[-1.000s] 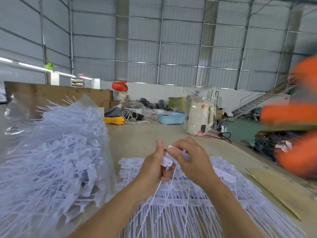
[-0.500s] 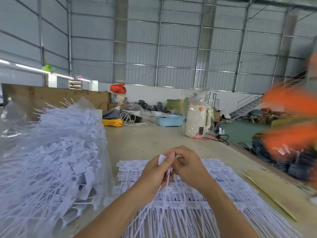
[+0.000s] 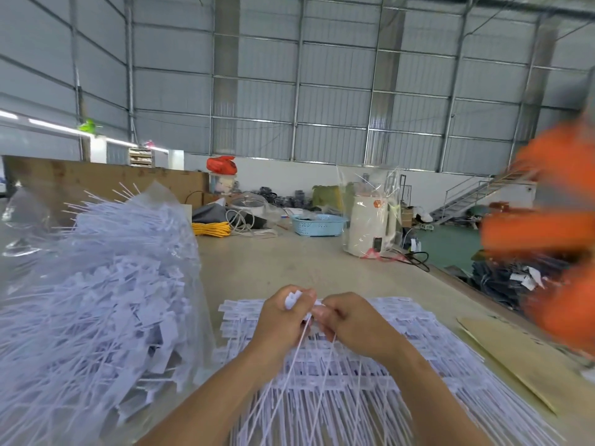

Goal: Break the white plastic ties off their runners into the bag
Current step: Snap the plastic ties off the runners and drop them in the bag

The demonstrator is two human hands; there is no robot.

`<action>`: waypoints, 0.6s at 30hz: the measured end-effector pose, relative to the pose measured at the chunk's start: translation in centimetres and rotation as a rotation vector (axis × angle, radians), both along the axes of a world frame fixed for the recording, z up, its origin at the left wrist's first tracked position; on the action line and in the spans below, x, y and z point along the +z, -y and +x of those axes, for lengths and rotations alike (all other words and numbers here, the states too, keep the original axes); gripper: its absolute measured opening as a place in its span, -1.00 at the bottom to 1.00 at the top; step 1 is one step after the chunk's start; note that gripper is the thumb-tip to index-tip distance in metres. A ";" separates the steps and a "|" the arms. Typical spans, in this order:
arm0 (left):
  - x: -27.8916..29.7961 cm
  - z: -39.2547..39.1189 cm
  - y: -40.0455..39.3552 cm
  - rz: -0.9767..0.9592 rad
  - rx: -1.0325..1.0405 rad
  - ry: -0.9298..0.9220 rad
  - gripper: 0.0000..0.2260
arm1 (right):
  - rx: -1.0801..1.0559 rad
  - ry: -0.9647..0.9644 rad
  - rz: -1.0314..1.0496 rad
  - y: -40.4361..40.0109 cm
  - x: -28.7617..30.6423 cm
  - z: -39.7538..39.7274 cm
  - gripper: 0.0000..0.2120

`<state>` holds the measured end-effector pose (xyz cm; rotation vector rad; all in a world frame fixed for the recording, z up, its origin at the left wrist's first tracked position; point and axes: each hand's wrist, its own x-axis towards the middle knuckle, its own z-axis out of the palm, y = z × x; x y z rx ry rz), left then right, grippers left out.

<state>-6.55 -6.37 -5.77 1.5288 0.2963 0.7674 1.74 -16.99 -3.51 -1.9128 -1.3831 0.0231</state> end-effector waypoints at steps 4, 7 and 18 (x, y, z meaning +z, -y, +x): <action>0.1 -0.2 -0.6 -0.007 -0.015 -0.036 -0.82 | -0.021 0.086 -0.003 -0.3 -0.4 -0.1 -0.64; 0.4 0.1 -0.8 -0.033 -0.022 -0.011 -0.80 | -0.101 0.208 0.009 -0.4 -0.2 -0.1 -0.70; 6.1 -3.8 -3.0 -0.271 0.080 0.289 -0.74 | -0.373 0.307 0.286 1.6 1.7 1.5 -0.69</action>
